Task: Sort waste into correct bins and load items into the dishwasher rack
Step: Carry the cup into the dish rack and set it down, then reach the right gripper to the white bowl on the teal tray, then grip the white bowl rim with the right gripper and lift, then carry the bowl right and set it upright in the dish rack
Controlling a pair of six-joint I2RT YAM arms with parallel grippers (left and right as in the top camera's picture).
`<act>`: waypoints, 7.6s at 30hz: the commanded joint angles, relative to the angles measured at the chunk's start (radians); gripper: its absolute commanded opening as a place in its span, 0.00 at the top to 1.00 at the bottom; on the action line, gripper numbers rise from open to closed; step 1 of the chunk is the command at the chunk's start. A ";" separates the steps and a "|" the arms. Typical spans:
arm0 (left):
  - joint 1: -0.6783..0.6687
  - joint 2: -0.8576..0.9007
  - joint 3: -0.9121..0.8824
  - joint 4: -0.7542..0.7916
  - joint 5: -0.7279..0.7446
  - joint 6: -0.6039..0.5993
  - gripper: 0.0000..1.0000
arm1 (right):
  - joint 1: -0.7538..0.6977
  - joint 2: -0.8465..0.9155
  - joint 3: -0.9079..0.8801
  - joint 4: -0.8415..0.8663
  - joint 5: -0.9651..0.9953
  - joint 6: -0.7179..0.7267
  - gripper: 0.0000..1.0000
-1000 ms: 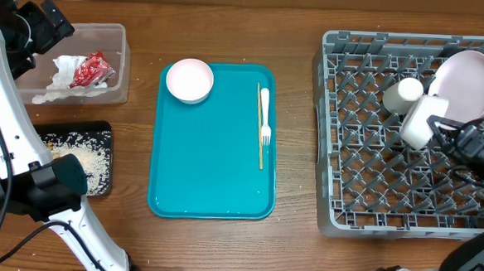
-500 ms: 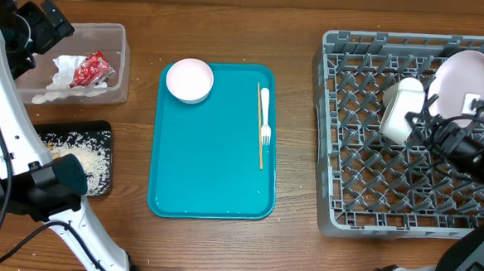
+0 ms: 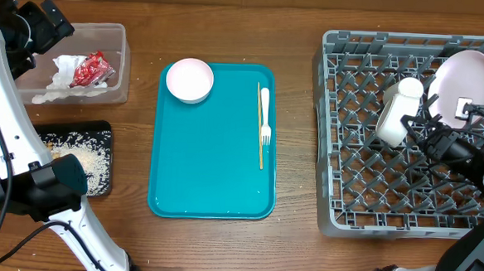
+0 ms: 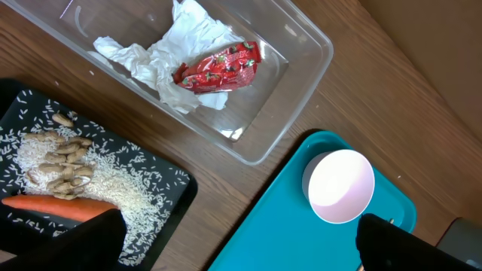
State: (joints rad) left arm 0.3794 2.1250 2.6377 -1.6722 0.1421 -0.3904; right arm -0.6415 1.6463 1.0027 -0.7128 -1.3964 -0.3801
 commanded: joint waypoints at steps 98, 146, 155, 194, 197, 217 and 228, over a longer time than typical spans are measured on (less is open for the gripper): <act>-0.008 0.002 0.000 0.001 0.005 -0.006 0.00 | 1.286 0.578 0.486 0.698 1.462 0.752 0.34; -0.010 0.002 0.000 0.002 0.005 -0.006 0.00 | 1.453 0.548 0.646 0.303 1.384 0.379 0.48; -0.010 0.002 0.000 0.001 0.005 -0.006 0.00 | 1.452 0.602 0.646 0.303 1.357 0.380 0.49; -0.009 0.002 0.000 0.001 0.005 -0.006 0.00 | 0.247 0.013 0.640 -0.499 0.267 0.465 0.96; -0.009 0.002 0.000 0.001 0.005 -0.006 0.00 | 0.123 0.013 0.639 -0.661 0.238 0.284 0.96; -0.010 0.002 0.000 0.001 0.005 -0.006 0.00 | 0.025 0.014 0.254 -0.787 0.023 -0.303 0.96; -0.009 0.002 0.000 0.002 0.005 -0.006 0.00 | 0.310 0.054 0.254 -0.075 -0.026 0.285 0.96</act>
State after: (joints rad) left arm 0.3794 2.1269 2.6377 -1.6722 0.1421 -0.3904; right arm -0.3737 1.6794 1.2491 -0.8700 -1.3937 -0.3069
